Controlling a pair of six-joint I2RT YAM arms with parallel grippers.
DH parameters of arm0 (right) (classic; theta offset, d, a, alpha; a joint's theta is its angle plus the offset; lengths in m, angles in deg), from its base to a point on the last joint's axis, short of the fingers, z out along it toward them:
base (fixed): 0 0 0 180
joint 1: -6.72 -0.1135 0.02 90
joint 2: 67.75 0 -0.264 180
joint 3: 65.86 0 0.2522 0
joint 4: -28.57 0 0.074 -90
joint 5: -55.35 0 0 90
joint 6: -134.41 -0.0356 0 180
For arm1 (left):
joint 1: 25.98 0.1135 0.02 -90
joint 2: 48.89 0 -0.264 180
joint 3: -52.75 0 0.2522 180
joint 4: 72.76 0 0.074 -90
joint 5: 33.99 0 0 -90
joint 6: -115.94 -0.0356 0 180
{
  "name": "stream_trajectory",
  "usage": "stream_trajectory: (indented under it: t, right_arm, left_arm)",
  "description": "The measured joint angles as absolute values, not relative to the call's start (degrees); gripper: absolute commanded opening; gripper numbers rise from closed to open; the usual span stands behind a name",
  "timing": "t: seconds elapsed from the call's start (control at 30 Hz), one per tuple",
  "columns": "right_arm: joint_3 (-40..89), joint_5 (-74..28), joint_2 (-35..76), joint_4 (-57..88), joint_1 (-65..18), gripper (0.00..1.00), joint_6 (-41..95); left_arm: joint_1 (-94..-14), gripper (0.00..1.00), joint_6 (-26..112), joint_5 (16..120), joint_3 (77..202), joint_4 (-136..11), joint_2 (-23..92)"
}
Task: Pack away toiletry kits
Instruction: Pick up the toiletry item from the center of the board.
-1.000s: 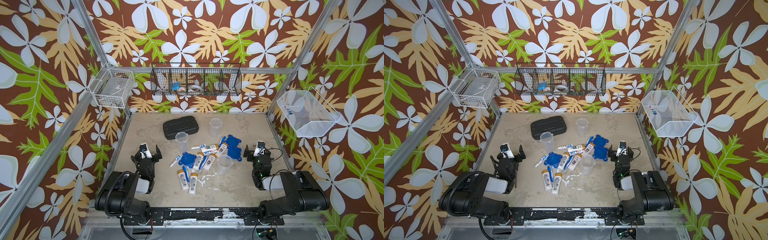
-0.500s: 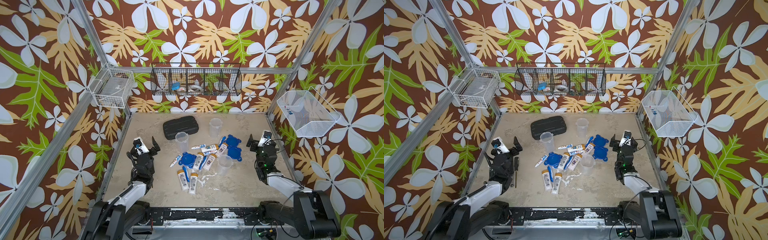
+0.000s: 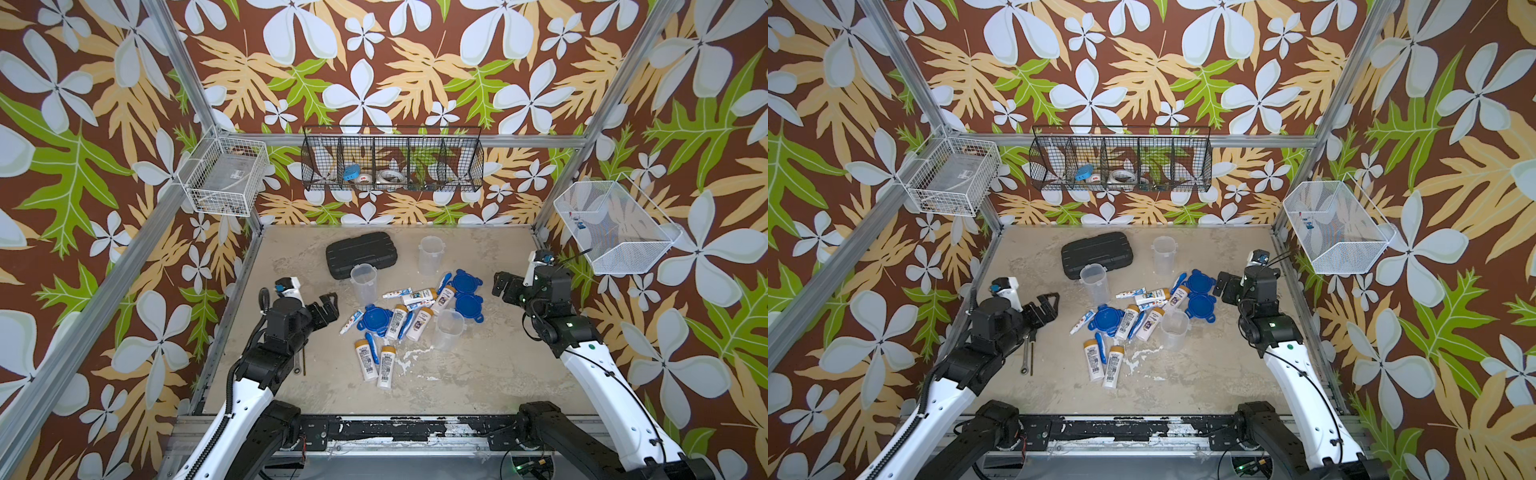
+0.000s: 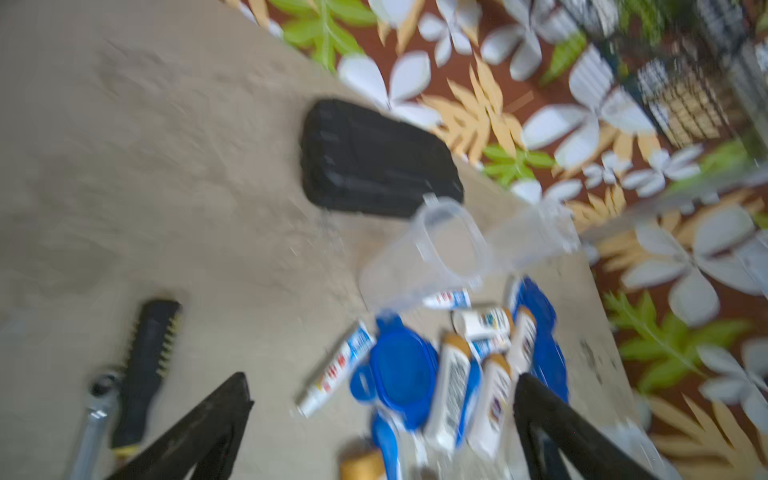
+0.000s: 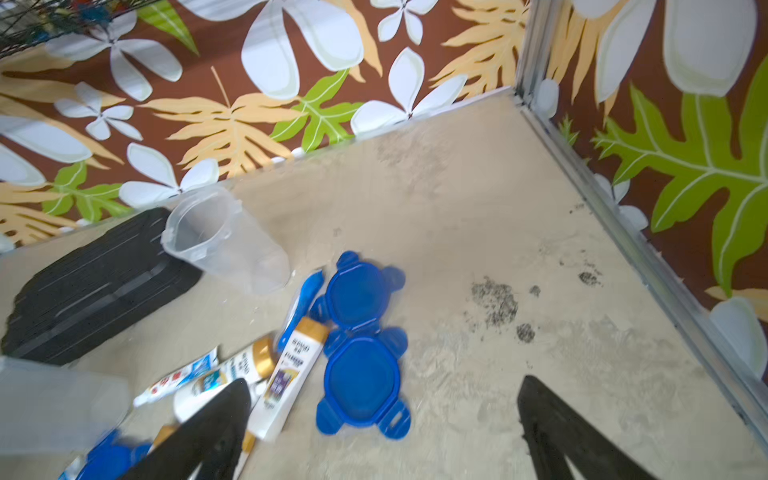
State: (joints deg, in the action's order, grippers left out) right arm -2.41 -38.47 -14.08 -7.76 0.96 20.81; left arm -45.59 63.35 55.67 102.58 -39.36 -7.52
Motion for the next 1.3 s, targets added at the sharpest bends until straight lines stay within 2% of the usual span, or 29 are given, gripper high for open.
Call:
stream_trajectory:
  t: [0.2, 0.37, 0.43, 0.6, 0.83, 1.3]
  right_arm:
    - [-0.9, -29.6, -17.9, -19.1, 0.7, 1.00, 21.2]
    - [0.4, -23.0, -22.3, -26.0, 0.4, 0.99, 22.3]
    - [0.5, -21.7, -24.1, -27.9, 0.4, 0.99, 22.8]
    - [2.7, -20.9, -26.0, -32.0, 0.4, 1.00, 24.3]
    - [3.8, -21.2, -26.6, -36.2, 0.4, 0.99, 24.7]
    - [4.0, -23.1, -27.1, -39.5, 0.4, 0.98, 22.6]
  left_arm:
    - [-65.4, 0.98, 71.0, 56.4, 108.1, -28.5, -1.2]
    - [-86.2, 0.98, 78.9, 52.7, 114.2, -22.2, 11.2]
    - [-90.0, 0.95, 81.5, 51.4, 115.2, -21.2, 14.9]
    - [-91.7, 0.92, 84.5, 50.0, 113.2, -22.2, 20.2]
    - [-91.8, 0.82, 83.5, 49.9, 110.0, -28.4, 26.2]
    - [-91.8, 0.75, 79.4, 48.0, 112.0, -30.9, 35.6]
